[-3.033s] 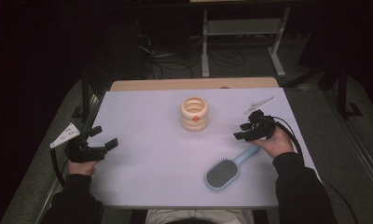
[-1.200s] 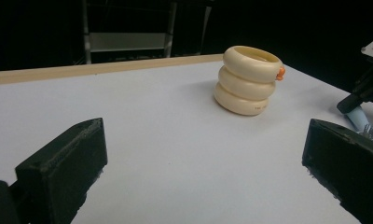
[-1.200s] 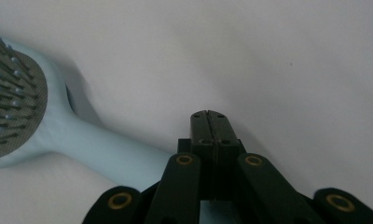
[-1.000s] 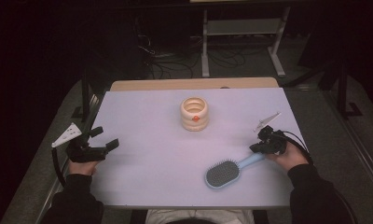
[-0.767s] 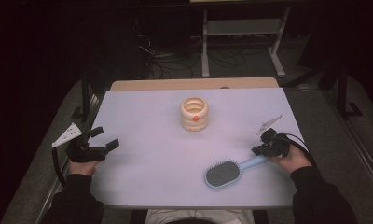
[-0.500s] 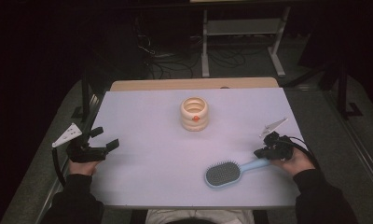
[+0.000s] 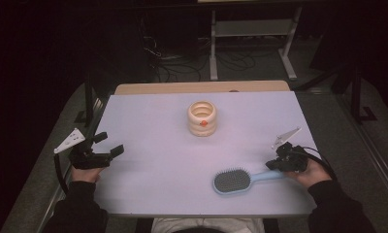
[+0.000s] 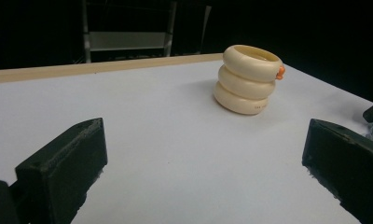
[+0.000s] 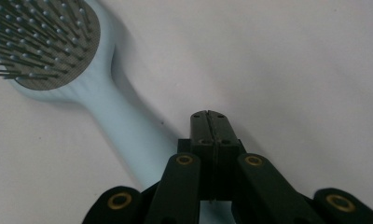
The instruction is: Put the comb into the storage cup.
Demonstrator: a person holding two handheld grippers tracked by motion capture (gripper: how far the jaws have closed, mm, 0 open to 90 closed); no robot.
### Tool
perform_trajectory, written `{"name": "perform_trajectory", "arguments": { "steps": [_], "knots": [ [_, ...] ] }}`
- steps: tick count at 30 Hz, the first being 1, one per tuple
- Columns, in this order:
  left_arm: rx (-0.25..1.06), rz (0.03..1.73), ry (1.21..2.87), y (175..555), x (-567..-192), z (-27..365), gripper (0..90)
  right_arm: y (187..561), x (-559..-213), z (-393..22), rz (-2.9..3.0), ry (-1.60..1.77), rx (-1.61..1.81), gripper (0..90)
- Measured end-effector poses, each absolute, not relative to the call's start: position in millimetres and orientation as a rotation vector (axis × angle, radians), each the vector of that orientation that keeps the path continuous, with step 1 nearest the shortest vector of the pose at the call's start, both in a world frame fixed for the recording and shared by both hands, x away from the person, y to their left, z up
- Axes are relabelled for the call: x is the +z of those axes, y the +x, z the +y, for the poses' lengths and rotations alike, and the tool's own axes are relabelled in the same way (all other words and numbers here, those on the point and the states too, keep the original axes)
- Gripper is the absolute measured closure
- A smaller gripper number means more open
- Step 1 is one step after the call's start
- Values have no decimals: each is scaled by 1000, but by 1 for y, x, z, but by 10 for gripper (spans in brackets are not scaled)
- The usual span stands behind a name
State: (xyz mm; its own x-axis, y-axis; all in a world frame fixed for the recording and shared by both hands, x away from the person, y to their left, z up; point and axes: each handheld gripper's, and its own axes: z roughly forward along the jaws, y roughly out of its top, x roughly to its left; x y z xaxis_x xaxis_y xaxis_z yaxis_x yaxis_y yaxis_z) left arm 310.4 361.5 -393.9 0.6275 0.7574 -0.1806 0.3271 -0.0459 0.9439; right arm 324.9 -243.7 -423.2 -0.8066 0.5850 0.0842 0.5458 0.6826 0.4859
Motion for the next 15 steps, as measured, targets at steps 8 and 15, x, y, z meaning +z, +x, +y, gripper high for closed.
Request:
{"name": "perform_trajectory", "arguments": {
  "steps": [8, 15],
  "knots": [
    [441, 912, 1640, 310, -394, 361, 0, 315, -424, -244, 2828, 917, 759, 885],
    [441, 912, 1641, 310, -394, 361, 0, 309, -424, -244, 2840, 904, 757, 885]
  ]
}}
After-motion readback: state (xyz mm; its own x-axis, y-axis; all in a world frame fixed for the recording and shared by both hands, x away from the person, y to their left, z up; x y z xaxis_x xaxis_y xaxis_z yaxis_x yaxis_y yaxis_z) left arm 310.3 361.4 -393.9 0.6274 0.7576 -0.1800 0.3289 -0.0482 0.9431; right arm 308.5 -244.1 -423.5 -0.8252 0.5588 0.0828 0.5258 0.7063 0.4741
